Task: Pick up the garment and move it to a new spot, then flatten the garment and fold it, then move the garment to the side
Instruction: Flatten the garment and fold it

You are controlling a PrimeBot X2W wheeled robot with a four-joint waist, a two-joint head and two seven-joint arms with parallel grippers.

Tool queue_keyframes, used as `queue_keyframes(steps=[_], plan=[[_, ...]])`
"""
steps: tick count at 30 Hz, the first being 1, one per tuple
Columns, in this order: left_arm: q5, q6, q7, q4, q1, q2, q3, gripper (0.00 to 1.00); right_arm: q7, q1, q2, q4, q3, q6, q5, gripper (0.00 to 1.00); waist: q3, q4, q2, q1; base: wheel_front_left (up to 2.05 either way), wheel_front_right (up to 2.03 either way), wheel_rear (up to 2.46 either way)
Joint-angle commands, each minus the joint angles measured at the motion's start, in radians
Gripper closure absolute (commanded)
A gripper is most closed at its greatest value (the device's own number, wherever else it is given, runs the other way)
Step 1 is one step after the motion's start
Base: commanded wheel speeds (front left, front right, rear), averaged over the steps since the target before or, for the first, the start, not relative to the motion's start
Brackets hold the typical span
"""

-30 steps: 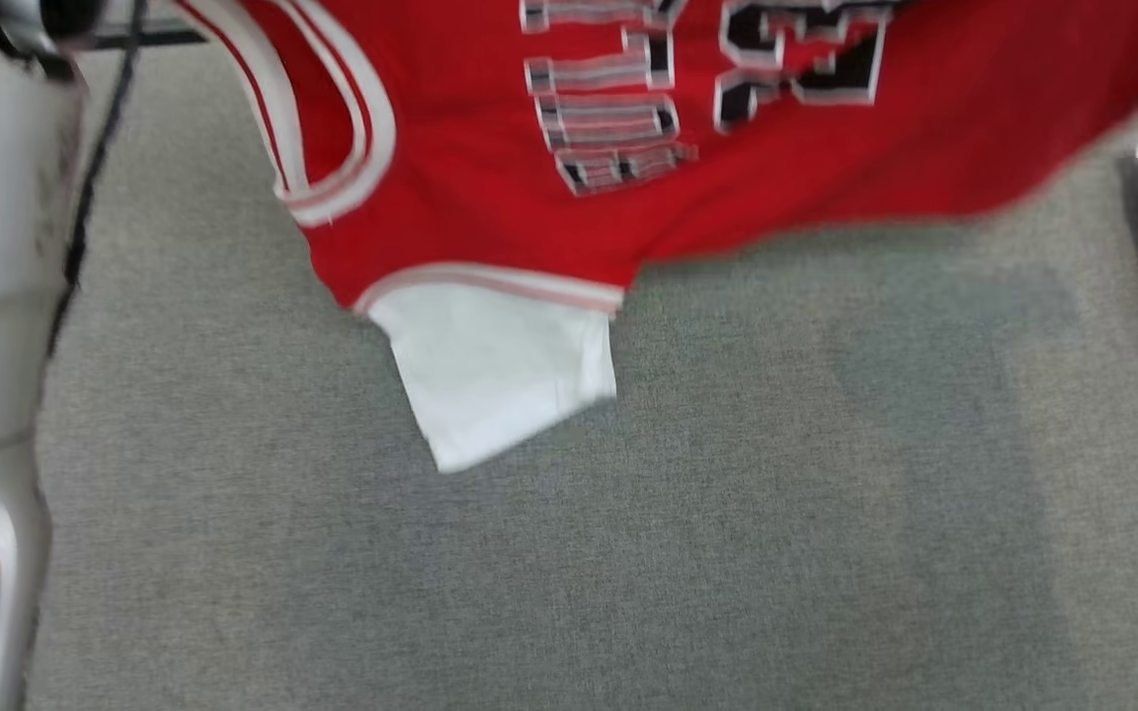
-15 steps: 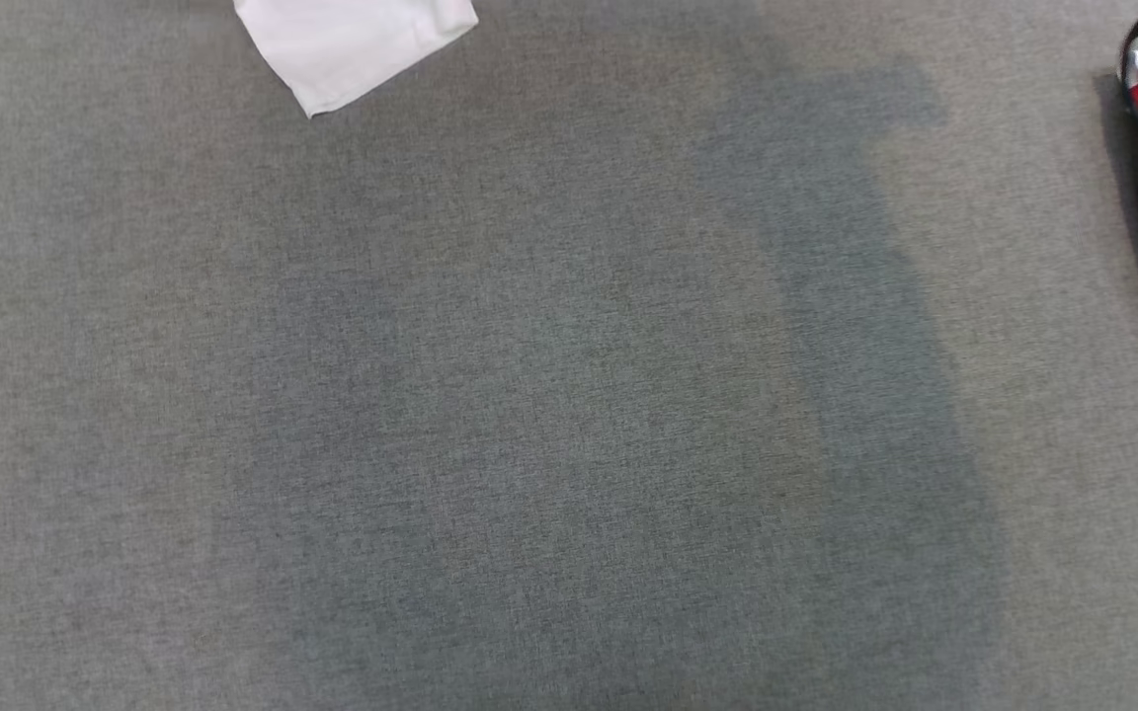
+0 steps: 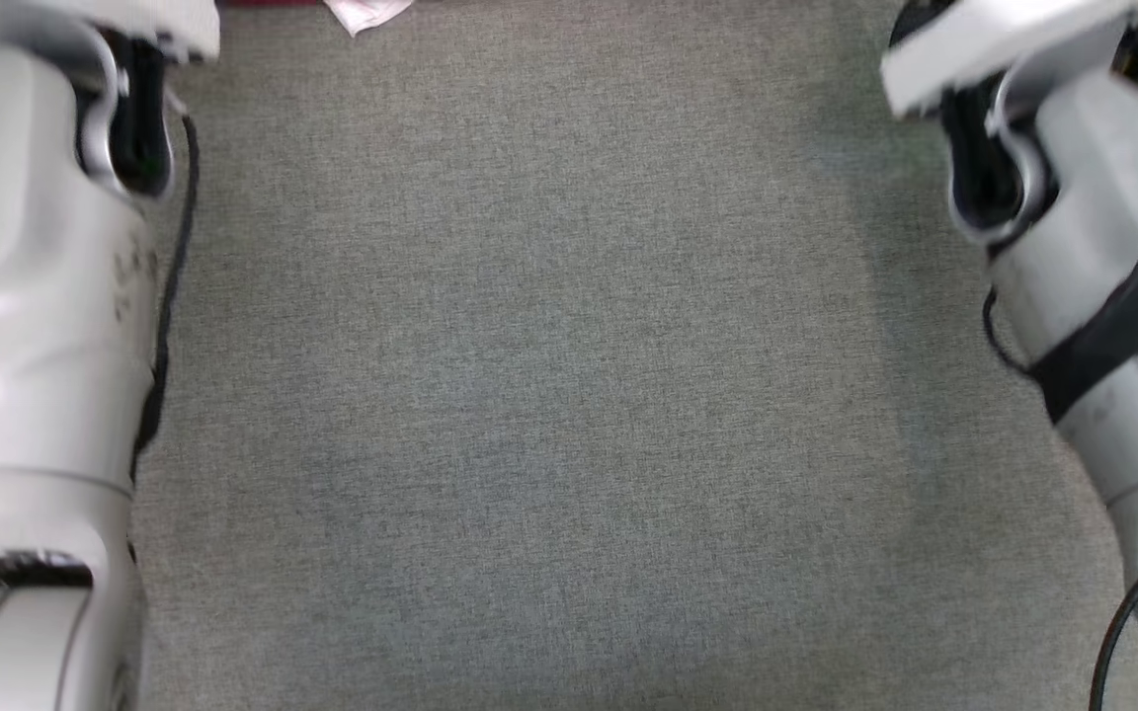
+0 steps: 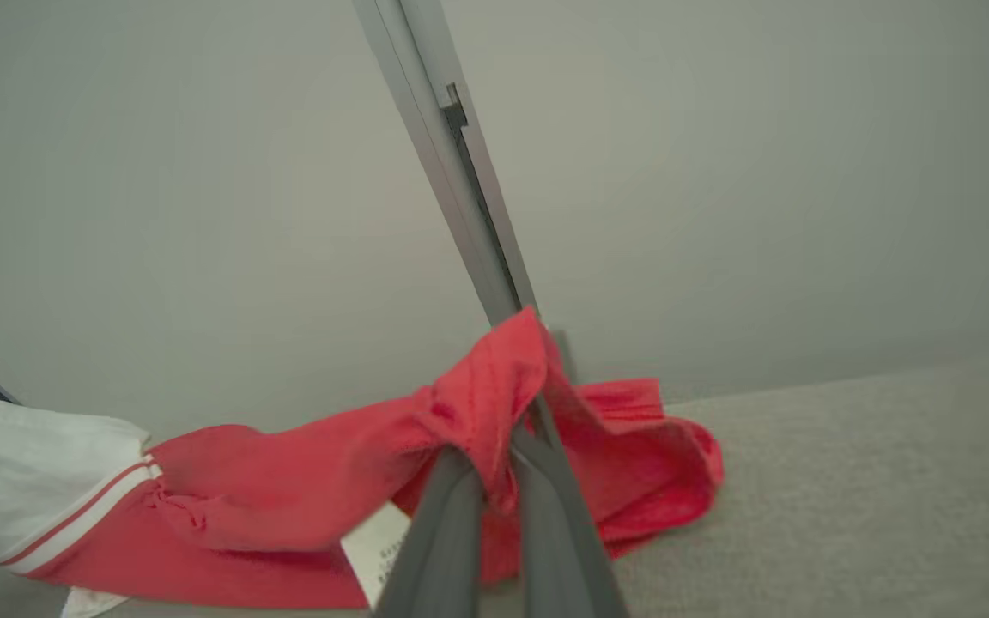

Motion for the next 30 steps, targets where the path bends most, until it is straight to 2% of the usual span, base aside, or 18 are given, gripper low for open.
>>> queue_keyframes(steps=[1,5,7,13,19,23,30], plan=[[-0.001,-0.007,-0.001,-0.036,0.054,-0.005,0.025,1.00,-0.014,0.053,-0.014,-0.010,0.014,0.000,0.028,1.00,-0.005,0.000,0.0000,0.0000,0.00,0.00,0.00],[0.007,-0.017,-0.001,-0.132,0.222,-0.017,0.090,1.00,-0.026,0.197,-0.034,-0.062,0.034,0.000,0.089,1.00,-0.035,-0.003,0.0000,0.0000,0.00,0.00,0.00],[0.018,-0.022,-0.001,-0.190,0.308,-0.028,0.117,1.00,-0.026,0.267,-0.055,-0.112,0.013,0.000,0.100,1.00,-0.056,-0.004,0.0000,0.0000,0.00,0.00,0.00],[0.055,-0.036,-0.001,-0.374,0.604,-0.046,0.172,1.00,-0.026,0.539,-0.098,-0.278,-0.048,0.000,0.063,1.00,-0.157,-0.004,0.0000,0.0000,0.00,0.00,0.00],[0.063,-0.038,0.001,-0.522,0.876,-0.062,0.162,1.00,-0.026,0.801,-0.118,-0.393,-0.108,0.000,0.018,1.00,-0.277,0.006,0.0000,0.0000,0.00,0.00,0.00],[0.062,-0.017,0.035,-0.614,0.996,-0.064,0.148,1.00,-0.026,0.909,-0.125,-0.432,-0.124,0.000,0.002,1.00,-0.329,0.013,0.0000,0.0000,0.00,0.00,0.00],[0.047,0.053,0.200,-0.890,1.266,-0.072,0.106,1.00,0.046,1.102,-0.143,-0.530,-0.205,0.000,-0.052,1.00,-0.418,0.032,0.0000,0.0000,0.00,0.00,0.00]])
